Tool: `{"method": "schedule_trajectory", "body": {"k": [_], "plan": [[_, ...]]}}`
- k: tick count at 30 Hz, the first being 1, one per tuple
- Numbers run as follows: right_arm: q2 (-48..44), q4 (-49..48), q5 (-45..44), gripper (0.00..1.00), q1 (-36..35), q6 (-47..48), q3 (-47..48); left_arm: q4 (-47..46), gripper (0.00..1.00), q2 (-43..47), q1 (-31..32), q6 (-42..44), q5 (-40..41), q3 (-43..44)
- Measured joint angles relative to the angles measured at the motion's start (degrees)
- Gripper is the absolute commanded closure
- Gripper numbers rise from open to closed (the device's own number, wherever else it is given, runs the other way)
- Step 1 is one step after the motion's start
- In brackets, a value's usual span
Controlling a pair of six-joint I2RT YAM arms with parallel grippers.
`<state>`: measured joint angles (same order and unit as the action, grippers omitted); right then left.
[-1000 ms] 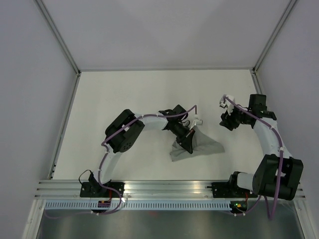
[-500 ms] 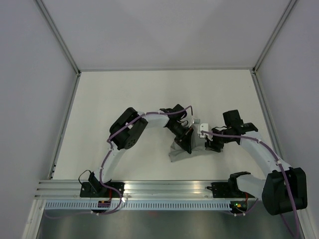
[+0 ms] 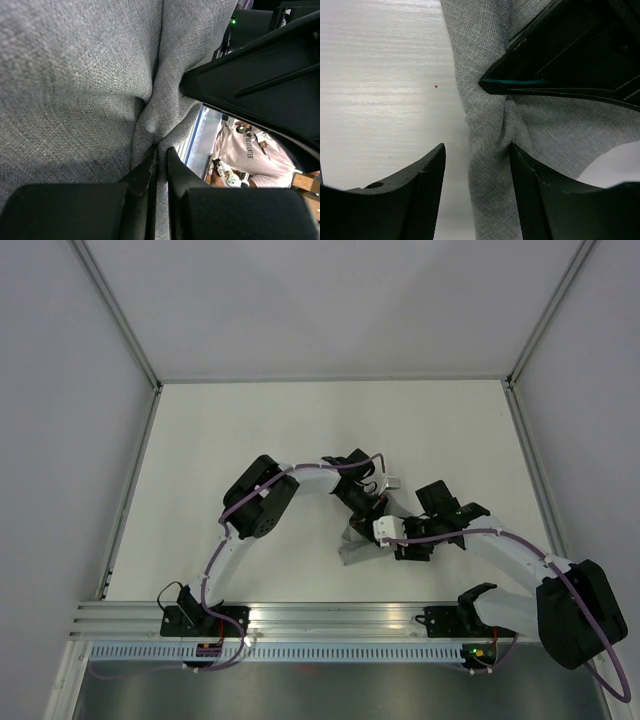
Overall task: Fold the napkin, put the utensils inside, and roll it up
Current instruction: Roll the napkin with the utensil
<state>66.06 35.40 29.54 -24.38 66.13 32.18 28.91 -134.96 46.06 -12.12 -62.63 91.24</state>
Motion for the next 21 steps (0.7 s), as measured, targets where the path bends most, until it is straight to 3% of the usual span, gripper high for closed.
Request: {"method": "schedule_trajectory", "body": {"k": [5,8,9,10,14,21], "plan": [[1.3,-4.0,-2.8,0.50,-1.7,-1.4,-1.2,0.0,0.98,-0.3,-0.3,-0.1,-0.6,0.1],[2.7,-6.1,-4.0,0.68,-1.8,-1.8,-1.3,0.0,0.87,-0.3,-0.4,-0.1,-0.5,0.2],[3.2,-6.6,-4.2,0.81,-1.8,-2.0,-1.3,-0.1,0.85,-0.3,-0.4,-0.3,-0.5,0.2],[3.5,-6.9,-4.4,0.85,-1.8,-2.0,-1.4,-0.3,0.83,-0.2,-0.6,-0.5,-0.3,0.2],[4.0,-8.1,-4.6,0.89,-1.7,-2.5,-1.3,-3.5,0.73,2.0,-1.2,-2.9,2.1,-2.3],[10.6,-4.4,-2.7,0.92,0.2,-1.2,4.3,-18.5,0.70,12.4,-5.2,-11.0,12.2,-13.9]]}}
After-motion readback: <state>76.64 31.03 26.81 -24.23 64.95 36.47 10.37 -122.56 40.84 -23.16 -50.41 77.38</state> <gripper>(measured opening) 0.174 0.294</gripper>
